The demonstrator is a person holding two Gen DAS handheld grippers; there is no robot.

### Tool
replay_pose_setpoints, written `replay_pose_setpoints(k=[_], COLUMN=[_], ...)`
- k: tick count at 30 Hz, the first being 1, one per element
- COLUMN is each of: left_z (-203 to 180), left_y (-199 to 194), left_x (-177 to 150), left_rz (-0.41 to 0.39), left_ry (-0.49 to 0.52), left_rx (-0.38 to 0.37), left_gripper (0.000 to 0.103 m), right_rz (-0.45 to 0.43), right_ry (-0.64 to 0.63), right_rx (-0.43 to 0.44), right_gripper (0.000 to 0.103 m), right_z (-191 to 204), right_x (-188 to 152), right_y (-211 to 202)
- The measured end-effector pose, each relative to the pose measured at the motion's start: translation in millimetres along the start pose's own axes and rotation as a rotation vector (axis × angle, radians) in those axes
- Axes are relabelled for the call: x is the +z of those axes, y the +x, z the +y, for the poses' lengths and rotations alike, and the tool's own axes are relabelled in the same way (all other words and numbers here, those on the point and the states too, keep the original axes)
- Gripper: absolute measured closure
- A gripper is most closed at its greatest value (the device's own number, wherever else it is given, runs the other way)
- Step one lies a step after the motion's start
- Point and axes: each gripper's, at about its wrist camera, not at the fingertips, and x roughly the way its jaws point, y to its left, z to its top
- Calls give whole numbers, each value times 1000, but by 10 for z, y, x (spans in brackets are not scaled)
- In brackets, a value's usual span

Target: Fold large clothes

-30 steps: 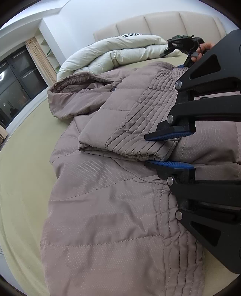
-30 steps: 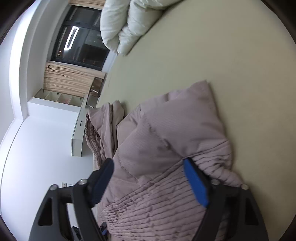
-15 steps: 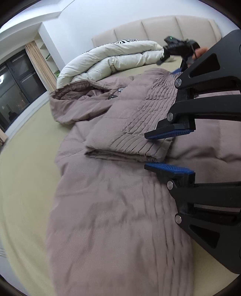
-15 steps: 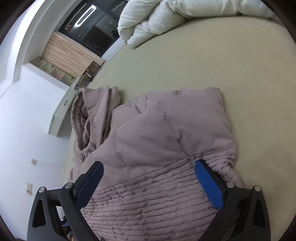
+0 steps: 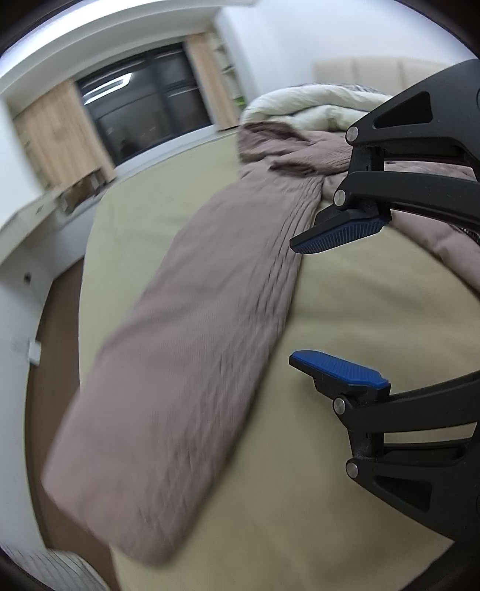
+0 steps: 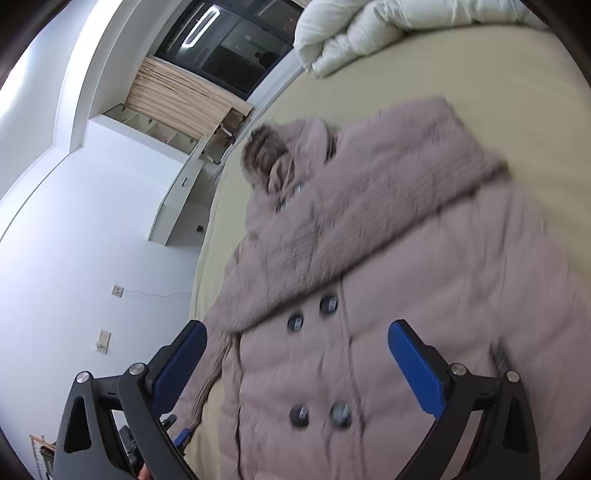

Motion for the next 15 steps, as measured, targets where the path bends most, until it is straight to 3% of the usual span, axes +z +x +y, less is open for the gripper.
replay_pose_setpoints(k=[7,11,13,15], left_z=[668,797,662,353], left_y=[-25,9,-49,-174], left_x=[203,291,309,304], left_rz=[-114,-165,-190,-238], left_ry=[-292,-422,-380,-256], left_rx=[-70,-83,-54,-25], left_gripper=[50,73,84,89], right_rz=[45,37,27,25], right_ry=[55,41,38,33], right_rx=[17,12,11,7], right_gripper=[2,7,8,10], right_z=[15,22,12,-26], right_x=[-403,-419,-402,-403], right_y=[9,-132,-175,-216])
